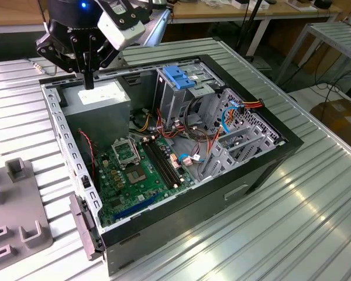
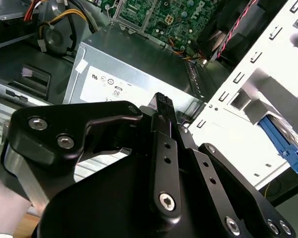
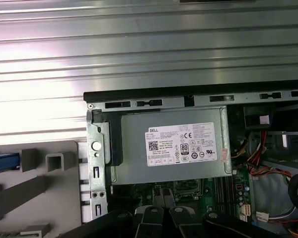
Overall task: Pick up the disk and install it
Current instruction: 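Reach for the disk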
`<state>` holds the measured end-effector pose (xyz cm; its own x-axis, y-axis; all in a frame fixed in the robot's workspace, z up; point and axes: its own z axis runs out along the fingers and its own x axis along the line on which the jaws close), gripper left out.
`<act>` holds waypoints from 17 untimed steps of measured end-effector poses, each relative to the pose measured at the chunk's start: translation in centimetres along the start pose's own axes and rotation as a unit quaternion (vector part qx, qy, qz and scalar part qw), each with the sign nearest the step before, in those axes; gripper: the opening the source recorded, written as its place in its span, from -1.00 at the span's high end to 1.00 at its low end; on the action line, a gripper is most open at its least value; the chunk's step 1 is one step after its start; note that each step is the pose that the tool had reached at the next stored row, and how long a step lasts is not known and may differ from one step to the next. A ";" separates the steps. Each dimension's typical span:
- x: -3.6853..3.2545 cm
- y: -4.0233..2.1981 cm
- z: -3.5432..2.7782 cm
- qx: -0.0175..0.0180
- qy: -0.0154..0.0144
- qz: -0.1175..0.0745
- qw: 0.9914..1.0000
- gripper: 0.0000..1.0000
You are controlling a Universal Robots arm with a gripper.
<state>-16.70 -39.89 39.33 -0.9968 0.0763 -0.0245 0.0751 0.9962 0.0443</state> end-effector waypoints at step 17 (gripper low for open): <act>3.96 -0.28 -0.11 0.000 0.000 0.000 1.000 0.80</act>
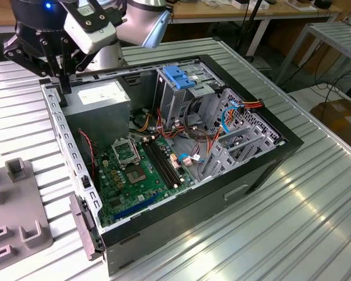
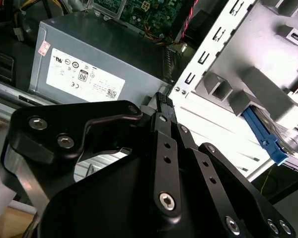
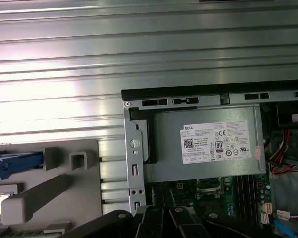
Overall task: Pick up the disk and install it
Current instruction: 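Reach for the disk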
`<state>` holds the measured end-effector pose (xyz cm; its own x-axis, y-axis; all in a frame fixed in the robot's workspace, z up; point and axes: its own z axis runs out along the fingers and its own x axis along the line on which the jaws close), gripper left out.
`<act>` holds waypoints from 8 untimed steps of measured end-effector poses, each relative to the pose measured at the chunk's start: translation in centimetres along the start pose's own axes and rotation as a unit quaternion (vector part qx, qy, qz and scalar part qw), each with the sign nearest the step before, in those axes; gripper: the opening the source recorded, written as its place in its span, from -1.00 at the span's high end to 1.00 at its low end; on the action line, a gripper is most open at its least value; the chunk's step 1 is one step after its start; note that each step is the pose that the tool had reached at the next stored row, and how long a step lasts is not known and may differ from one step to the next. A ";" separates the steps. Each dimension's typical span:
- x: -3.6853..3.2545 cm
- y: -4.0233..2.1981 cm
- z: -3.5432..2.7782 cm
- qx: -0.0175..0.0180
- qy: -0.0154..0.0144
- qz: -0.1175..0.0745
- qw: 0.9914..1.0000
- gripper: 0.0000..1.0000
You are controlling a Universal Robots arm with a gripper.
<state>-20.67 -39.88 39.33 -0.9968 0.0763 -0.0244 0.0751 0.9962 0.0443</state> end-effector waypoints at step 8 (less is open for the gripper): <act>1.93 0.17 -0.03 0.000 0.000 0.000 1.000 0.80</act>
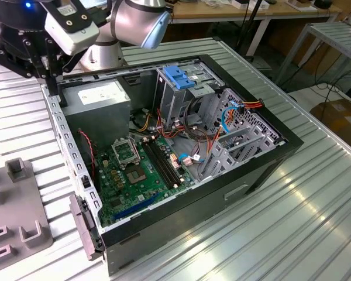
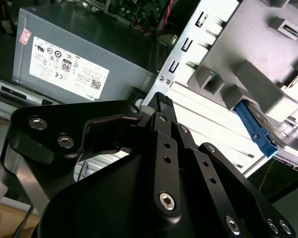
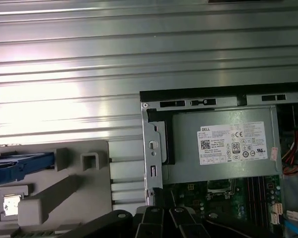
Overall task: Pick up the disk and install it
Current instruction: 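Reach for the disk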
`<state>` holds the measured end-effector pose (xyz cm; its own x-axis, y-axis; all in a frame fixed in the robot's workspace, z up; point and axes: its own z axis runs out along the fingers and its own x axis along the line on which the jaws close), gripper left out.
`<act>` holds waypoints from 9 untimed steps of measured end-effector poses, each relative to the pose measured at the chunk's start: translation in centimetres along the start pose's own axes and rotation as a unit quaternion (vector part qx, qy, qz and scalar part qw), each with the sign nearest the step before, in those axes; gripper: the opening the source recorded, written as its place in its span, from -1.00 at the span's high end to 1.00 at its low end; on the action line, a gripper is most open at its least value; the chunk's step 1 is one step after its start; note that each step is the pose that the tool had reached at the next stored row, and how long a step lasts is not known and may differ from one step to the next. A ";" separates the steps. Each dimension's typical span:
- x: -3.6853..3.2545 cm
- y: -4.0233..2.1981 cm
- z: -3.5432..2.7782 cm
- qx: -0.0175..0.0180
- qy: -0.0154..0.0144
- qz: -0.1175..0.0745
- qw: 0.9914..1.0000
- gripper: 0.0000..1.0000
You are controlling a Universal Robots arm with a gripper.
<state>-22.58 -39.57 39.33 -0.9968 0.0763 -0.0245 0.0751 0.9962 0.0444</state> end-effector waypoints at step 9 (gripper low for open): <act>2.50 0.11 -0.05 0.000 0.000 0.000 1.000 0.80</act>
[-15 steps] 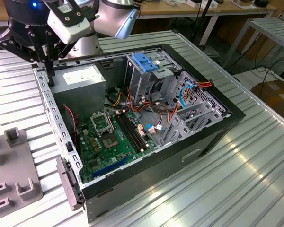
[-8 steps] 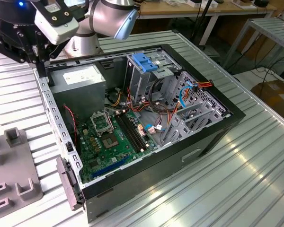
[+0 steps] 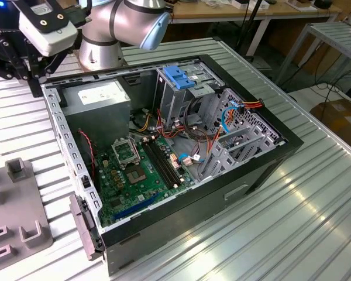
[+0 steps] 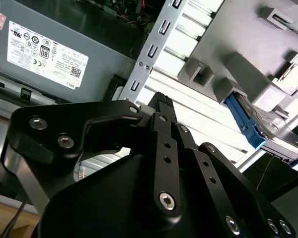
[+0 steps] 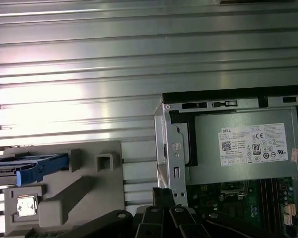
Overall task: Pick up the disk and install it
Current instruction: 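Reach for the disk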
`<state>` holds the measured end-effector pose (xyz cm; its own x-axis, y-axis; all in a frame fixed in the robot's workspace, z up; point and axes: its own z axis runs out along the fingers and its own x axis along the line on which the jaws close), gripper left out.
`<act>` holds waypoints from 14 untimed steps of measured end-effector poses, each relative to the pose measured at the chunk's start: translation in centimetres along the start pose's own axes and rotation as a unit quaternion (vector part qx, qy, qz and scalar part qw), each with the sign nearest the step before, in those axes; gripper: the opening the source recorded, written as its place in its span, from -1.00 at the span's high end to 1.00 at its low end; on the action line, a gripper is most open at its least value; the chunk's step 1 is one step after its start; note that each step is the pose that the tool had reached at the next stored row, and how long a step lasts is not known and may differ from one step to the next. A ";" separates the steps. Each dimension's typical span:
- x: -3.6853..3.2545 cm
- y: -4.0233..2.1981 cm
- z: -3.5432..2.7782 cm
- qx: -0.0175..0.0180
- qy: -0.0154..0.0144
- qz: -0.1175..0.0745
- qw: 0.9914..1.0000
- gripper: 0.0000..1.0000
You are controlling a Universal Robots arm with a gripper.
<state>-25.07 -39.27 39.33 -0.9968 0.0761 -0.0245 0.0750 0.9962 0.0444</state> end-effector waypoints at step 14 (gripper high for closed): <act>4.24 -0.01 -0.11 0.000 0.000 0.000 1.000 0.80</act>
<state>-29.30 -38.96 39.33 -0.9968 0.0762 -0.0244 0.0750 0.9962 0.0443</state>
